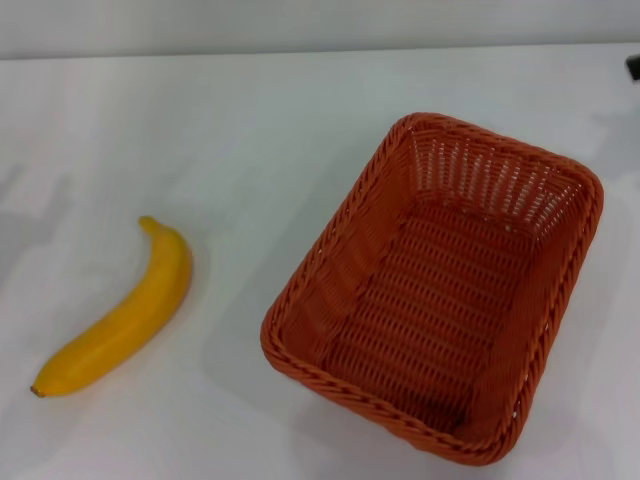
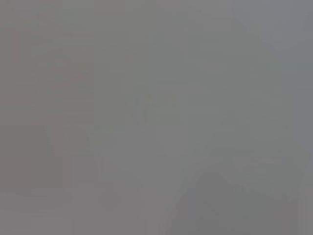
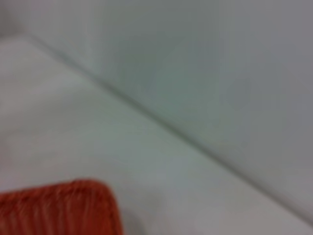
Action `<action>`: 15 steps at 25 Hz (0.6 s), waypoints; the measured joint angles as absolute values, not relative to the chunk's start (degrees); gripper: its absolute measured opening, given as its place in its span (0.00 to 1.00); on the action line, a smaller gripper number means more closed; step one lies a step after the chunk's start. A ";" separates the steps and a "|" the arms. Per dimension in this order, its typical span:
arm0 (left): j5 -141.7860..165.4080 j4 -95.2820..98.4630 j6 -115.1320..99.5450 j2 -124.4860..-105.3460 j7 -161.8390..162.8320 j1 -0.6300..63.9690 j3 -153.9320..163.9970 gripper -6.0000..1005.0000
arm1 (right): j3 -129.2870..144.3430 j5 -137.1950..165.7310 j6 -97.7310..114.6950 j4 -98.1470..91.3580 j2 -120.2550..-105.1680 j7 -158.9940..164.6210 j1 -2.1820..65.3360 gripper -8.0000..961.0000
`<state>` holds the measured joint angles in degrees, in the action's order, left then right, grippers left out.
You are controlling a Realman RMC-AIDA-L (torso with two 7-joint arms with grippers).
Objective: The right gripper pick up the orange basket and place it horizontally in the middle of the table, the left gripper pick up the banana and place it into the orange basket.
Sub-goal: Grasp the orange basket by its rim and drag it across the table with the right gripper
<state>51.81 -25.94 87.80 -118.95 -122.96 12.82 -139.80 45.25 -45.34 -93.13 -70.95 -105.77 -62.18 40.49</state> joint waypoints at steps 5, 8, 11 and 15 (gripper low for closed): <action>52.13 -25.73 88.61 -119.02 -122.93 12.57 -139.07 0.74 | 47.17 -33.93 -98.60 -64.11 -107.02 -59.56 50.09 0.81; 52.12 -25.43 89.26 -119.01 -122.91 11.97 -139.05 0.74 | 48.31 -30.53 -99.04 -60.35 -108.05 -58.43 54.04 0.81; 52.10 -24.79 89.64 -119.07 -123.05 11.88 -139.03 0.74 | 49.28 -27.25 -98.59 -58.96 -109.71 -57.75 56.73 0.80; 52.15 -24.77 90.15 -119.09 -123.19 11.64 -139.04 0.74 | 52.18 -22.97 -96.91 -58.07 -111.90 -56.81 58.86 0.79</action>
<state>52.15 -24.77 90.15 -119.09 -123.19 11.64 -139.04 52.18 -22.96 -96.91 -58.07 -111.90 -56.81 58.86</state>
